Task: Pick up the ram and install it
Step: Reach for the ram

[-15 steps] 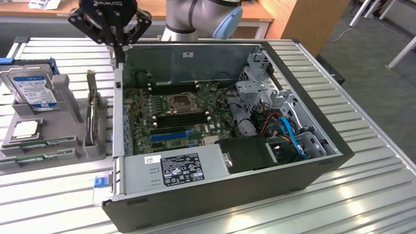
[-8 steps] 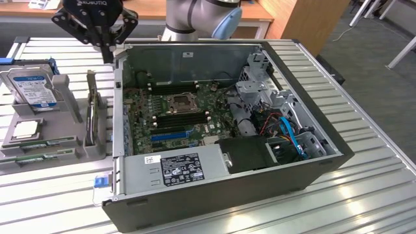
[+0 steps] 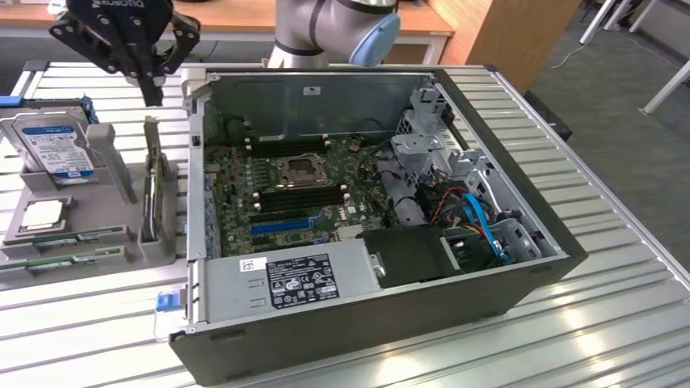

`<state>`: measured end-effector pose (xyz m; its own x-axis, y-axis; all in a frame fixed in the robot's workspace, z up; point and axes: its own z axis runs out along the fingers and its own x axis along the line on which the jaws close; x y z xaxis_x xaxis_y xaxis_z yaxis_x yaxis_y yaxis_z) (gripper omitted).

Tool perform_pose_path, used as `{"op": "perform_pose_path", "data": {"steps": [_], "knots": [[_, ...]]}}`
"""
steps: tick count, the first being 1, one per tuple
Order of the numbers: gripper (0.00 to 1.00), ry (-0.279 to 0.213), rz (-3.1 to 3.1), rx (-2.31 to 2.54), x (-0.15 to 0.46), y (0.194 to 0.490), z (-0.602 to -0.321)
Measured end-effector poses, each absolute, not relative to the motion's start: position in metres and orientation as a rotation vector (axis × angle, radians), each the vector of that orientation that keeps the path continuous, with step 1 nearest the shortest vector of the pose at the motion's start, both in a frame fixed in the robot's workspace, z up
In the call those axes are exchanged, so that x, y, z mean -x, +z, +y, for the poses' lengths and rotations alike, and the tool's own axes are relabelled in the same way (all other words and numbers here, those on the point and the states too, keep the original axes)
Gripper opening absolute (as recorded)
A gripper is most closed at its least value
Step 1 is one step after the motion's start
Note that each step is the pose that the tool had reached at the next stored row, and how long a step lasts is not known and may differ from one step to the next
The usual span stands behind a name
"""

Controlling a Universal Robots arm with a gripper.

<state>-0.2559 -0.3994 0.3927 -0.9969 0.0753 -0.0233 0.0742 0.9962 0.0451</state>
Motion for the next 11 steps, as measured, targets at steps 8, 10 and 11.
{"op": "perform_pose_path", "data": {"steps": [8,10,11], "knots": [[0.10,0.069,3.114,-0.117,0.283,0.393,-0.400],[0.10,0.069,3.114,-0.116,0.290,0.393,-0.400],[0.10,0.069,3.114,-0.116,0.294,0.393,-0.400]]}}
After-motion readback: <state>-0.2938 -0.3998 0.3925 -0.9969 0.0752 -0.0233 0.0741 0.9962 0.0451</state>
